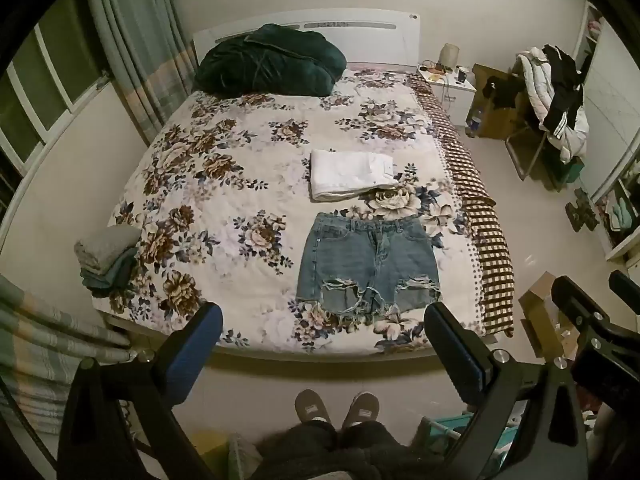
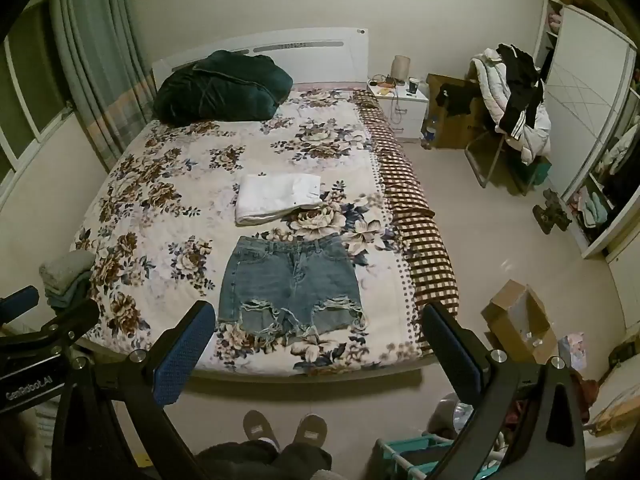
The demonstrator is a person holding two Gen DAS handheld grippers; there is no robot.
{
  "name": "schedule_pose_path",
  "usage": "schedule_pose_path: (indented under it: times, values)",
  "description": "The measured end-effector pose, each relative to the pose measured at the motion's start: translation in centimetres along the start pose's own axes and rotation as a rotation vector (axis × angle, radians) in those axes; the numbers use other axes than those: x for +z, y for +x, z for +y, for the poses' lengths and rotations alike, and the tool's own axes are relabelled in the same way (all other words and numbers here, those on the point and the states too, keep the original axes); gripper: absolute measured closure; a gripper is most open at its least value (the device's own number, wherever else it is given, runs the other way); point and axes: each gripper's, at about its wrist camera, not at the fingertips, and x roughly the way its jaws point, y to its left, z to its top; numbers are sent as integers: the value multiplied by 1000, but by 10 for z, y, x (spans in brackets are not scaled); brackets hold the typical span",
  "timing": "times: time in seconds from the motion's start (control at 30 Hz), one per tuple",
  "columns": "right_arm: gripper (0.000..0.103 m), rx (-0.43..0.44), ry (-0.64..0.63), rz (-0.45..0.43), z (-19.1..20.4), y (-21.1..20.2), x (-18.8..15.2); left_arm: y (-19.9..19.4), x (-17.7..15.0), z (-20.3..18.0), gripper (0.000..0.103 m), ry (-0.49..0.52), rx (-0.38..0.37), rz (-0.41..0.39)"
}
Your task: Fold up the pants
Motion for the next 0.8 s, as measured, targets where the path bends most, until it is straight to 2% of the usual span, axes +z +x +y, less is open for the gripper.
schedule_pose_path:
  times: [0.8]
  values:
    - [0,3,0,3,3,-4,3,-7,12,-4,0,-13,-16,-22]
